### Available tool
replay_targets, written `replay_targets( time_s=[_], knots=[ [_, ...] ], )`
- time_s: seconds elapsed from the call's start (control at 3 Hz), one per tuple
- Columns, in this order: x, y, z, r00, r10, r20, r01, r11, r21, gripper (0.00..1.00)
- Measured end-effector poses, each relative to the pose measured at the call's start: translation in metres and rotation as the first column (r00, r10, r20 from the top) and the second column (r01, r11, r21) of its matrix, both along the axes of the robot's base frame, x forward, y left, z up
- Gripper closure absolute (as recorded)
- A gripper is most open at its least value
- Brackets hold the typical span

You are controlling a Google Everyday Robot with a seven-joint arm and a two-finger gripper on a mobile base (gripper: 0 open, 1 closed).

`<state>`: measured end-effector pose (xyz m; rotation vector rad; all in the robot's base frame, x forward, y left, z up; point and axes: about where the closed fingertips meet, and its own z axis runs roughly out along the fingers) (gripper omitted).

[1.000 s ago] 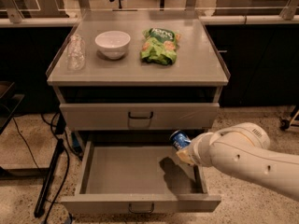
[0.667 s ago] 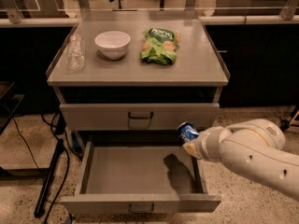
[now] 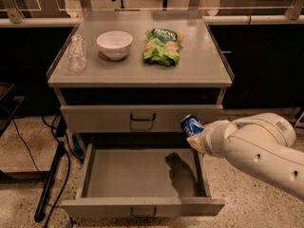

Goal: Pick pepsi can from middle drawer and place on counter

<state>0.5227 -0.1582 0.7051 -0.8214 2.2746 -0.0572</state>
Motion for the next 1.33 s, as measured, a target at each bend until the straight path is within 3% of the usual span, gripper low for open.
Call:
replay_targets(
  time_s=[0.33,1.0,1.33],
  knots=[
    [0.010,-0.011,0.049,0.9968,-0.015,0.079,0.019,0.999,-0.039,1.00],
    [0.012,-0.015,0.058,0.9933,-0.028,0.112,0.032,0.999,-0.034,1.00],
    [0.021,-0.033,0.106,0.9733,-0.068,0.219,0.079,0.996,-0.041,1.00]
  ],
)
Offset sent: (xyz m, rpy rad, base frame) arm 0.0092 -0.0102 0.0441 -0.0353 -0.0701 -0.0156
